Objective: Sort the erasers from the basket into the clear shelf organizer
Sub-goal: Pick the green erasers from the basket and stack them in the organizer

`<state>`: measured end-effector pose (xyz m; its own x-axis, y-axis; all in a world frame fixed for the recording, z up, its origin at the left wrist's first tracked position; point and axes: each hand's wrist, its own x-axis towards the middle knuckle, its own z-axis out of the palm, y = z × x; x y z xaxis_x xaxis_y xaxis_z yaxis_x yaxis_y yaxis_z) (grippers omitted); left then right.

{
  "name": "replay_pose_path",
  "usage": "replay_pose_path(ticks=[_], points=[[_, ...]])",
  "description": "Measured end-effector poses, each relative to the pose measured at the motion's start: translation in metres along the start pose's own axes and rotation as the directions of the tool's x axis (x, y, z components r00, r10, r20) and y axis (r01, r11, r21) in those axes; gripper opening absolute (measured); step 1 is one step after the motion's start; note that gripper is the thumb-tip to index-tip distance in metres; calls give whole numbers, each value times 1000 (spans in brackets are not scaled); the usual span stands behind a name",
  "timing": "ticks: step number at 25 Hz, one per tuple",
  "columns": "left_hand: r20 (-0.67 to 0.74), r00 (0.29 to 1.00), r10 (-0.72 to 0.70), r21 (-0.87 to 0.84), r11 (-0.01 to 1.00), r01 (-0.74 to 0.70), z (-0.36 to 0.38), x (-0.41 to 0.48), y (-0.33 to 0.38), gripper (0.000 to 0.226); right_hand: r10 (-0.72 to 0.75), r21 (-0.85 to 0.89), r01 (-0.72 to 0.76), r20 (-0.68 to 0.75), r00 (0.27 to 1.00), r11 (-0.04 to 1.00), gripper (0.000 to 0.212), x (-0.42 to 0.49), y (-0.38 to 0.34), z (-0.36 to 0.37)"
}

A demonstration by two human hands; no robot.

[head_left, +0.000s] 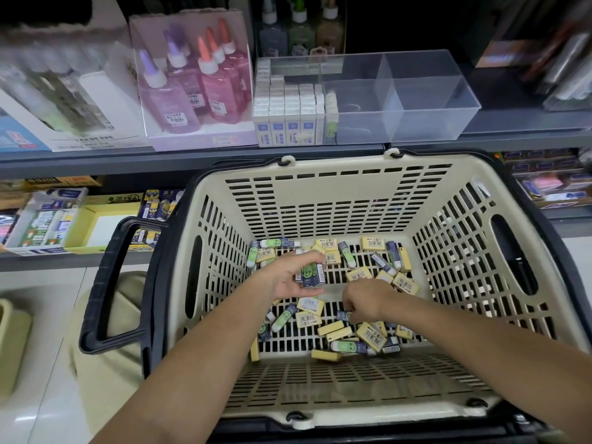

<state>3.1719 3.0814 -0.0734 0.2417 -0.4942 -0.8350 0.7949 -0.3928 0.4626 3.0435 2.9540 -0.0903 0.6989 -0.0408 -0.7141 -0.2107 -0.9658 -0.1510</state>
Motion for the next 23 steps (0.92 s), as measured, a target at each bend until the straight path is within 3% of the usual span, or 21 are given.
replay_pose_path(ticks=[2, 4, 8, 12, 14, 18, 23], points=[[37, 999, -3, 7, 1000, 2, 1, -2, 1, 52, 16, -59, -15, 24, 1000, 998, 26, 1, -1, 2], [66, 998, 11, 2, 1000, -12, -1, -3, 2, 40, 0, 7, 0, 7, 1000, 1000, 26, 2, 0, -3], [85, 996, 19, -27, 999, -17, -5, -7, 7, 39, 60, 474, 14, -139, 988, 881, 16, -4, 18, -39], [60, 994, 95, -65, 994, -91, 5, -15, 23, 53, 99, 734, 129, -259, 961, 667, 11, -23, 31, -77], [55, 984, 170, -73, 983, -166, 12, -22, 35, 52, 123, 767, 192, -333, 935, 613, 13, -32, 31, -94], [86, 939, 333, -15, 943, -333, 24, -40, 56, 22, 141, 723, 294, -476, 868, 626, 23, -48, 29, -128], [122, 847, 518, 67, 847, -528, 30, -66, 94, 24, 204, 673, 451, -661, 722, 586, 14, -66, 37, -188]])
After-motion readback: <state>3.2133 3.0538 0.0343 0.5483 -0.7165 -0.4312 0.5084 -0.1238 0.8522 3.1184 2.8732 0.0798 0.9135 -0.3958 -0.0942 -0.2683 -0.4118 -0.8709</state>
